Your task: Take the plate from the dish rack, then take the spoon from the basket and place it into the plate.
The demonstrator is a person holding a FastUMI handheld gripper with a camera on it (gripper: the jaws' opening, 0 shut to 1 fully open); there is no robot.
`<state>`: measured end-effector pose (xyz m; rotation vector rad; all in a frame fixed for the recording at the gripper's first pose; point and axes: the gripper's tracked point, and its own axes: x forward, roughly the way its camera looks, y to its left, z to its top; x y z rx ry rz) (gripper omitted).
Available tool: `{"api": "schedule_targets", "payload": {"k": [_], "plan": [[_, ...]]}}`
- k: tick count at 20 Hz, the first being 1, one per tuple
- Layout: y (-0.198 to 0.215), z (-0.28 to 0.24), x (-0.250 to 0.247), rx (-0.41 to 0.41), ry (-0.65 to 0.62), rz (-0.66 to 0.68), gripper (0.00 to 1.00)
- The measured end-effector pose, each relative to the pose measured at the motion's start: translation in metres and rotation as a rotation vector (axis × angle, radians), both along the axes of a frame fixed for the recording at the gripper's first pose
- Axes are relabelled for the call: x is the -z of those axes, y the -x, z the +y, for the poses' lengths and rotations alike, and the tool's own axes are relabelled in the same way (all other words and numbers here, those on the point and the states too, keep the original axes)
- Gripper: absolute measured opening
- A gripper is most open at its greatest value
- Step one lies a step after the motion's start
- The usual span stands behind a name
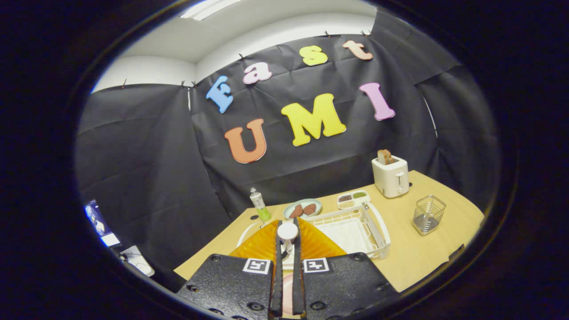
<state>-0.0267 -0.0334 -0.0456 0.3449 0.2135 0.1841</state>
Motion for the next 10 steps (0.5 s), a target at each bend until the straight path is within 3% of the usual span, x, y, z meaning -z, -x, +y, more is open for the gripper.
{"api": "schedule_targets", "payload": {"k": [10], "plan": [[0.002,0.012,0.079,-0.077,0.055,0.142,0.14]]}}
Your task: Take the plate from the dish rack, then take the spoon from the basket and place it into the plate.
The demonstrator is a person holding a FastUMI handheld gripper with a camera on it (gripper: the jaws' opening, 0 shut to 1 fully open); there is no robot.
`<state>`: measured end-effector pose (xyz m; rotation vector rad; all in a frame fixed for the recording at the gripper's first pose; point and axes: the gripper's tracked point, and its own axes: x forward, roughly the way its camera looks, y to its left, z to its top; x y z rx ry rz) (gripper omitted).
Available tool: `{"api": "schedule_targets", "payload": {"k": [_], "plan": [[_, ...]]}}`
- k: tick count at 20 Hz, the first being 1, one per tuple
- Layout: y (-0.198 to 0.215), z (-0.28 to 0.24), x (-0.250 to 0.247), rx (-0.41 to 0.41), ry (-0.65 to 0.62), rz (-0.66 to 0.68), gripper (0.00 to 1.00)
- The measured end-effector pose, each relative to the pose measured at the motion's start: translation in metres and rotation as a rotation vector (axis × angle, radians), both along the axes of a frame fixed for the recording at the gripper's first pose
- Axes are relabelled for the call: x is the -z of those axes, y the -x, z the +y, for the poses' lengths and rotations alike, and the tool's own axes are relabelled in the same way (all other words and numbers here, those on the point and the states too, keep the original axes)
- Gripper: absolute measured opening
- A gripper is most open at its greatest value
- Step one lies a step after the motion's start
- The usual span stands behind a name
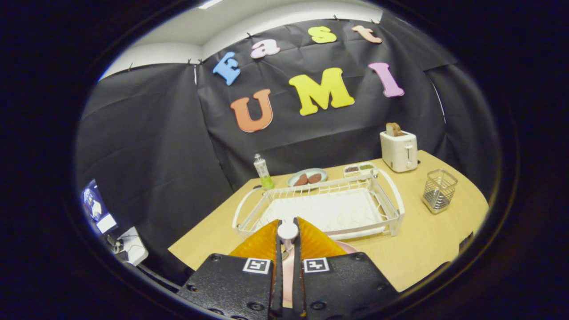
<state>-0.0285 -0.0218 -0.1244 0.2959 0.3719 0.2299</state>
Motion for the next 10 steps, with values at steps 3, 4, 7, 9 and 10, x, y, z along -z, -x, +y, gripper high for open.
{"api": "schedule_targets", "payload": {"k": [3,4,7,9,10], "plan": [[-0.002,-0.003,0.024,-0.013,0.011,0.061,0.14],[-0.002,-0.005,0.032,-0.016,0.030,0.088,0.14],[-0.008,-0.002,0.047,-0.043,0.041,0.125,0.14],[-0.010,-0.002,0.055,-0.055,0.055,0.142,0.14],[-0.012,-0.003,0.060,-0.054,0.064,0.154,0.14]]}}
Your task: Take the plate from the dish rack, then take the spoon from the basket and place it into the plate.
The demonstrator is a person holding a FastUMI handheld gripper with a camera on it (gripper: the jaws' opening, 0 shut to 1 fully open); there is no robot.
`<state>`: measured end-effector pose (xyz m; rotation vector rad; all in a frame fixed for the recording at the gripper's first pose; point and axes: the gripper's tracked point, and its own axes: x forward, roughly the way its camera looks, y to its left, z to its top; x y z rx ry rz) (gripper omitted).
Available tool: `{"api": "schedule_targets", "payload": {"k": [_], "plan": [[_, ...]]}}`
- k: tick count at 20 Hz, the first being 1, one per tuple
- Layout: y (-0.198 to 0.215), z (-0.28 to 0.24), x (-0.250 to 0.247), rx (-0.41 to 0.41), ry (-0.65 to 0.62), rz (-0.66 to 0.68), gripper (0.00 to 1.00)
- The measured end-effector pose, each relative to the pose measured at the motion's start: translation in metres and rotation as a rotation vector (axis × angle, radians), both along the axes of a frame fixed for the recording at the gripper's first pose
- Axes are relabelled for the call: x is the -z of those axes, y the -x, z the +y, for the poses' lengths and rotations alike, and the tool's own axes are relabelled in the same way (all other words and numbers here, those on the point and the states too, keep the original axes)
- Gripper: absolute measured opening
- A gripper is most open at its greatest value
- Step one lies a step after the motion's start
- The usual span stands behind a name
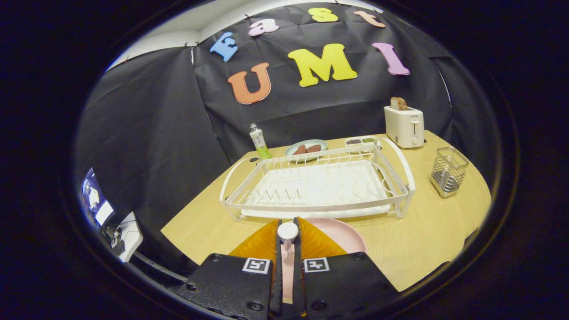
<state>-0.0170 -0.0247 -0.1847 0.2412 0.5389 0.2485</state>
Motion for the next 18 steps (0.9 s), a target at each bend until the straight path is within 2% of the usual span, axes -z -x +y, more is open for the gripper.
{"api": "schedule_targets", "payload": {"k": [8,9,10,11,16,18], "plan": [[-0.009,-0.006,-0.001,-0.024,0.041,-0.015,0.19],[-0.010,-0.008,-0.003,-0.021,0.037,-0.018,0.23],[-0.012,-0.010,-0.001,-0.015,0.038,-0.017,0.29],[-0.014,-0.015,0.000,-0.001,0.043,-0.017,0.42],[-0.018,-0.030,-0.006,0.036,0.041,-0.053,0.91],[-0.018,-0.034,-0.011,0.043,0.064,-0.077,1.00]]}}
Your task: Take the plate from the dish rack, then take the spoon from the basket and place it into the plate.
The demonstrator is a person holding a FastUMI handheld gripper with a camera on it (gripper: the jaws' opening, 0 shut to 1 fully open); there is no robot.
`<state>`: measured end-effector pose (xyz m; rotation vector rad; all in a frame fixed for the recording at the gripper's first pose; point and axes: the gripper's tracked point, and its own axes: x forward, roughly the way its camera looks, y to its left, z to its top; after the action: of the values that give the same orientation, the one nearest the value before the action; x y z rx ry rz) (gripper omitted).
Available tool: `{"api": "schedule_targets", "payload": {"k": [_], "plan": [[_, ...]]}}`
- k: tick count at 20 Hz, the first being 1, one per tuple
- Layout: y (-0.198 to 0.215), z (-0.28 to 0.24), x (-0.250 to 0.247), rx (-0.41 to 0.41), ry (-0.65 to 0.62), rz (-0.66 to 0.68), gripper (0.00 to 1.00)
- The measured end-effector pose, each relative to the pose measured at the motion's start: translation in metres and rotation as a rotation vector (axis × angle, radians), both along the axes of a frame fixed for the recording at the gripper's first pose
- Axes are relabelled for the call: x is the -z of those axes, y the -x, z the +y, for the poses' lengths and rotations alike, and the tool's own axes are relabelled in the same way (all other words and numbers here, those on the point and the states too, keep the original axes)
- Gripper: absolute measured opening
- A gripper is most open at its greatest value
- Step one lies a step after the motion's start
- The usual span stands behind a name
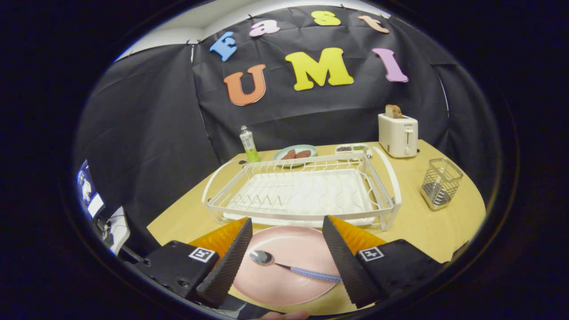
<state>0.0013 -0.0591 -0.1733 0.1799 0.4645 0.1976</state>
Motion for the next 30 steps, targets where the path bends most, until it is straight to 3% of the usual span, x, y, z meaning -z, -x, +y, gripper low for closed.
{"api": "schedule_targets", "payload": {"k": [9,14,20,24,30], "plan": [[0.020,0.000,-0.065,0.032,0.079,-0.163,1.00],[0.048,-0.009,-0.104,0.151,0.100,-0.268,1.00],[0.071,-0.007,-0.101,0.279,0.164,-0.302,1.00],[0.073,-0.001,-0.073,0.334,0.206,-0.268,1.00],[0.073,0.018,-0.050,0.366,0.229,-0.275,1.00]]}}
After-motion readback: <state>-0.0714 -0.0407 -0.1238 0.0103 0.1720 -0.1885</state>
